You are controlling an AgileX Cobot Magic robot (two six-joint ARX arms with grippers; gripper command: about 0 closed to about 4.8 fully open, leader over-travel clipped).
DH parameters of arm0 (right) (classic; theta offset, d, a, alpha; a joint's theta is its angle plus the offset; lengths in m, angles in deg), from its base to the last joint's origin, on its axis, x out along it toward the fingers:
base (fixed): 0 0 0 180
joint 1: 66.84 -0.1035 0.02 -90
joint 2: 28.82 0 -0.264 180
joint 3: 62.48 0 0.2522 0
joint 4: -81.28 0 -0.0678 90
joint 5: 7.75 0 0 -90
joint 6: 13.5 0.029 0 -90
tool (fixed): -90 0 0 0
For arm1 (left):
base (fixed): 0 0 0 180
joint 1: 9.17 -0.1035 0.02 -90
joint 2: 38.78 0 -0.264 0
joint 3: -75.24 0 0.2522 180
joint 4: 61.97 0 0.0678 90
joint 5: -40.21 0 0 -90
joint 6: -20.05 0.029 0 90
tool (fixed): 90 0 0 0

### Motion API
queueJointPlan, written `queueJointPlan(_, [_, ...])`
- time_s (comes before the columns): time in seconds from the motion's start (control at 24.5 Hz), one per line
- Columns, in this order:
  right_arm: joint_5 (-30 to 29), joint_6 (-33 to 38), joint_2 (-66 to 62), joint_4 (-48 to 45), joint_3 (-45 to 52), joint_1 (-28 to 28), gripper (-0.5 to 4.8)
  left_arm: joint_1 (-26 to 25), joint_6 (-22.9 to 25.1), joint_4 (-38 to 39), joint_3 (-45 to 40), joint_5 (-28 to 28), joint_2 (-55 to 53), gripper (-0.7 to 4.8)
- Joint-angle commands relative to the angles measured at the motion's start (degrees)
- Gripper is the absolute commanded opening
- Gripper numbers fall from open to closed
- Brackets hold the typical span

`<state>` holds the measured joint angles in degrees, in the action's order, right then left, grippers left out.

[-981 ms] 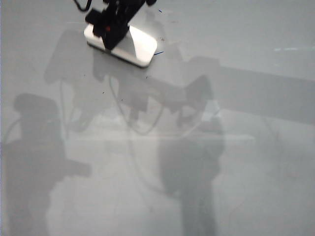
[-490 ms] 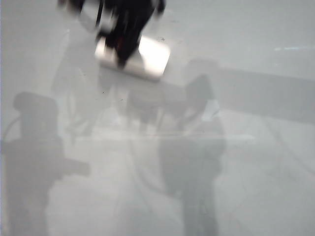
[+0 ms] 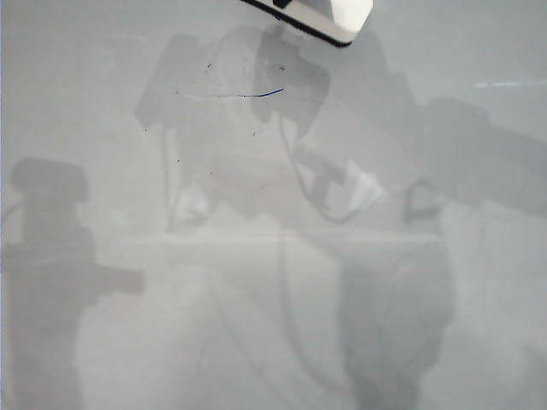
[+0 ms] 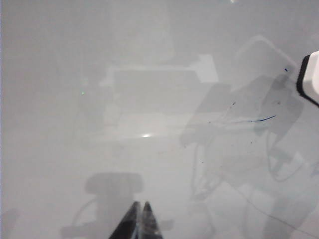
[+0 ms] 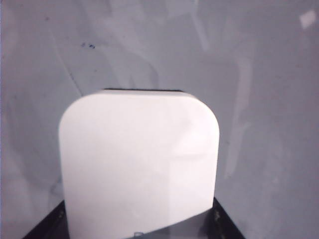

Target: Grab the whiteboard eraser that is attached to the surface of the whiteboard and use it to clean the writing on the whiteboard.

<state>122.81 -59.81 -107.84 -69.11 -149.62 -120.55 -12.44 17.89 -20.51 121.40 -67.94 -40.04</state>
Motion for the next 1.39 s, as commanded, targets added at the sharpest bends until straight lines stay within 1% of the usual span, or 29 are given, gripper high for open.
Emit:
queueJointPlan(0.04, [-2.2,-0.7,-1.0,-12.3,2.1,2.8,1.79,0.0,0.2,-0.8,0.4,0.2,-0.1,-0.05])
queueJointPlan(0.2, [-3.8,-2.3,-3.8,-18.4,2.1,5.1,1.79,0.0,0.2,-0.7,0.4,0.1,0.0,-0.05])
queueJointPlan(0.49, [-7.7,-2.1,-7.6,-20.7,2.2,5.6,1.78,0.0,0.2,-0.7,0.4,0.1,0.0,-0.05])
queueJointPlan(0.65, [-8.6,-1.0,-11.2,-22.1,2.2,5.2,1.78,0.0,0.2,-0.8,0.3,0.2,-0.1,-0.05])
queueJointPlan(0.78, [-9.5,1.6,-14.6,-22.3,2.2,4.3,1.78,0.0,0.2,-0.7,0.4,0.2,-0.1,-0.05])
queueJointPlan(1.06, [-10.8,3.1,-21.0,-24.6,2.1,3.3,1.77,0.0,0.2,-0.7,0.4,0.2,-0.1,-0.05])
queueJointPlan(1.23, [-10.4,3.0,-22.6,-24.7,2.1,3.0,1.76,0.0,0.2,-0.7,0.4,0.1,-0.1,-0.05])
queueJointPlan(1.39, [-5.5,0.4,-21.5,-26.4,2.1,2.2,1.76,0.0,0.2,-0.8,0.4,0.2,-0.1,-0.05])
